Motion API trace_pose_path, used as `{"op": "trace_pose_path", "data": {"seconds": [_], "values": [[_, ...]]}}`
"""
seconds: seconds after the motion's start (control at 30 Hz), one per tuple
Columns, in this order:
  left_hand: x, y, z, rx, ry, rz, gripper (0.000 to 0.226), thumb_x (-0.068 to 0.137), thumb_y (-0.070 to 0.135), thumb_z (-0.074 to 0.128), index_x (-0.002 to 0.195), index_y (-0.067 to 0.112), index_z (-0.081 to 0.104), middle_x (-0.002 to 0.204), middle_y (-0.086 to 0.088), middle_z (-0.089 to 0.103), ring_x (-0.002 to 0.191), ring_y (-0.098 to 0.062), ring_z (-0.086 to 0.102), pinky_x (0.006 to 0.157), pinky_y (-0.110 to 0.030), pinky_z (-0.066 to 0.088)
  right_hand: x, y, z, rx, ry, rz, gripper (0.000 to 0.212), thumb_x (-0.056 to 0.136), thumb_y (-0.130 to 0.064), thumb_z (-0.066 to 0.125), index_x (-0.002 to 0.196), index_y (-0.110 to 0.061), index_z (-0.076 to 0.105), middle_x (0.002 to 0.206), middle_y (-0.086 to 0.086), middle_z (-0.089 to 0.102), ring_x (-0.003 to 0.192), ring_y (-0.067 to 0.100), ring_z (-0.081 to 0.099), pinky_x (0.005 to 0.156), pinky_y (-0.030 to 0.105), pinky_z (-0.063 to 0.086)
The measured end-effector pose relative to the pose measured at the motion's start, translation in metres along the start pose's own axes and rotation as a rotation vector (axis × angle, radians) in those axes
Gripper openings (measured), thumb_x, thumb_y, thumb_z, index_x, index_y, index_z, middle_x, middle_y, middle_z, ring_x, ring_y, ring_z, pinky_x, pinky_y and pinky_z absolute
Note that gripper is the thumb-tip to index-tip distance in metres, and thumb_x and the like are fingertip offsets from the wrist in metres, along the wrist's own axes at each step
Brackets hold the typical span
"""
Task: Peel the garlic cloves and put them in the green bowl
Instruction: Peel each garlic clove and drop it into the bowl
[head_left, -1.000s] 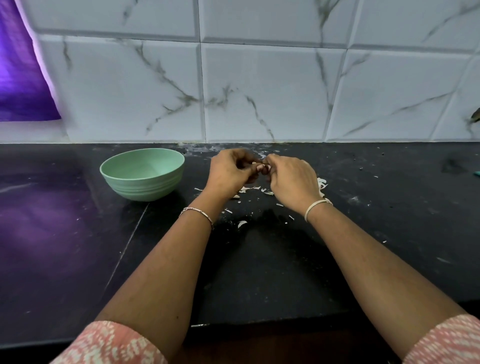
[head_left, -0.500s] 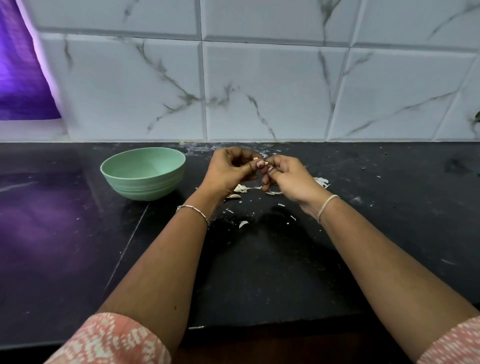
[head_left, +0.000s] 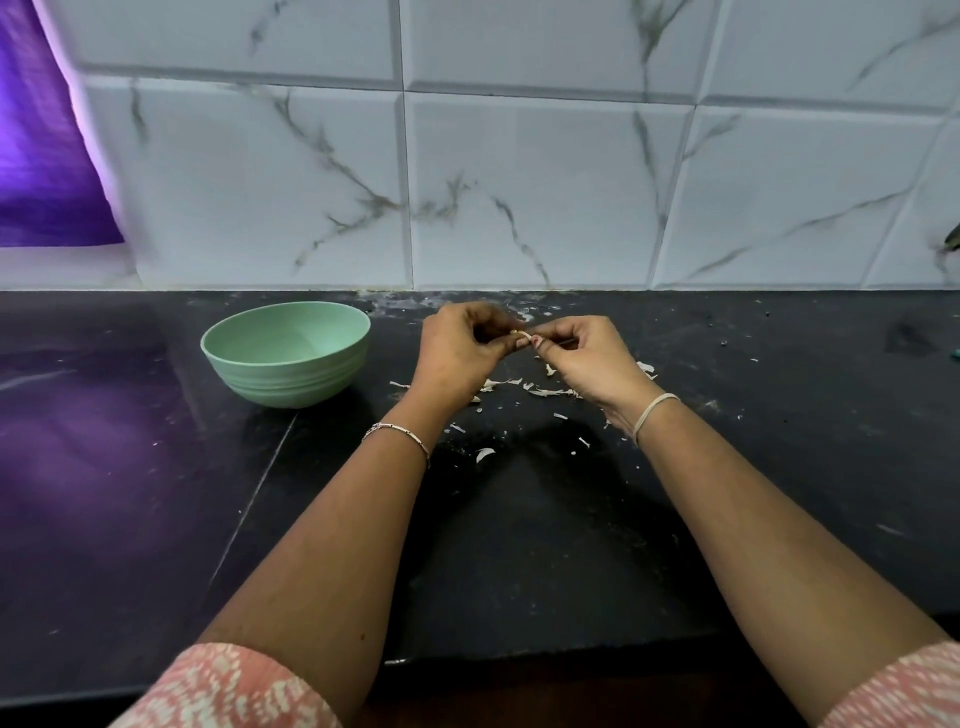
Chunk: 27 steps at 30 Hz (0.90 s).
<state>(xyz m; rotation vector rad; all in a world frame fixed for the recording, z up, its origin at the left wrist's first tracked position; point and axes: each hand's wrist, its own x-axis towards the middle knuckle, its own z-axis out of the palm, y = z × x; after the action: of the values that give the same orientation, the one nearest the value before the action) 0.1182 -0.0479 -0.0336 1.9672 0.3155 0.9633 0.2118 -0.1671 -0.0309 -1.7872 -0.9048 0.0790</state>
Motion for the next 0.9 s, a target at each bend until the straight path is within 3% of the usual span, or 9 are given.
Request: {"op": "trace_pose_path", "data": {"seconds": [0.1,0.17,0.4,0.5,0.67,0.83,0.9], "values": [[0.0002,-0.0009,0.0022,0.068,0.016,0.037,0.015,0.074,0.012,0.083,0.082,0.021,0.075,0.079,0.007,0.073,0.079,-0.007,0.071,0.077,-0.023,0.058,0.0022,0.0005,-0.0005,-0.021,0.065,0.008,0.018,0.087,-0.010,0.069,0.080,-0.026,0.073,0.081,0.003,0.071,0.083,0.026,0.068,0.078,0.037,0.054],[-0.0006,-0.0004,0.0035,0.092,0.020,0.049,0.013,0.074,0.014,0.083,0.085,0.016,0.076,0.083,0.004,0.075,0.078,-0.006,0.070,0.076,-0.020,0.057,0.0025,0.0007,-0.0003,-0.053,0.061,0.008,0.022,0.087,-0.009,0.069,0.076,-0.028,0.070,0.080,0.003,0.070,0.082,0.026,0.066,0.080,0.039,0.054],[-0.0042,0.0032,0.0096,0.220,0.010,0.130,0.013,0.077,0.019,0.081,0.088,0.015,0.077,0.085,0.003,0.075,0.080,-0.008,0.069,0.078,-0.027,0.056,0.0043,0.0034,0.0013,-0.199,0.110,-0.012,0.026,0.088,-0.008,0.065,0.074,-0.030,0.065,0.068,-0.009,0.062,0.066,0.011,0.057,0.063,0.022,0.043],[-0.0029,0.0047,0.0093,0.114,0.012,0.070,0.012,0.076,0.015,0.082,0.086,0.014,0.076,0.085,0.001,0.075,0.079,-0.007,0.069,0.079,-0.021,0.056,0.0054,0.0061,0.0003,-0.095,0.106,0.006,0.023,0.087,-0.010,0.069,0.075,-0.029,0.068,0.071,-0.008,0.065,0.069,0.010,0.058,0.066,0.023,0.046],[-0.0042,0.0031,0.0067,-0.061,-0.026,-0.012,0.012,0.078,0.006,0.079,0.088,0.011,0.075,0.083,0.002,0.074,0.078,-0.004,0.068,0.081,-0.023,0.057,0.0044,0.0073,0.0011,0.004,0.085,0.047,0.009,0.086,-0.016,0.073,0.080,-0.023,0.072,0.083,0.000,0.071,0.079,0.012,0.060,0.074,0.028,0.049],[-0.0032,0.0006,0.0015,-0.289,-0.103,-0.088,0.016,0.082,-0.002,0.072,0.087,0.014,0.071,0.080,-0.004,0.071,0.078,-0.012,0.066,0.075,-0.021,0.057,0.0007,0.0023,0.0011,0.064,0.024,0.046,0.003,0.090,-0.017,0.069,0.087,-0.015,0.069,0.074,-0.009,0.061,0.072,0.005,0.052,0.065,0.015,0.041],[-0.0034,-0.0008,0.0010,-0.356,-0.110,-0.106,0.018,0.084,-0.005,0.068,0.088,0.012,0.070,0.076,-0.001,0.069,0.073,-0.008,0.066,0.071,-0.019,0.056,0.0006,0.0015,-0.0010,0.033,0.002,0.013,0.005,0.090,-0.014,0.067,0.087,-0.016,0.068,0.076,-0.008,0.061,0.076,0.009,0.055,0.071,0.019,0.045]]}}
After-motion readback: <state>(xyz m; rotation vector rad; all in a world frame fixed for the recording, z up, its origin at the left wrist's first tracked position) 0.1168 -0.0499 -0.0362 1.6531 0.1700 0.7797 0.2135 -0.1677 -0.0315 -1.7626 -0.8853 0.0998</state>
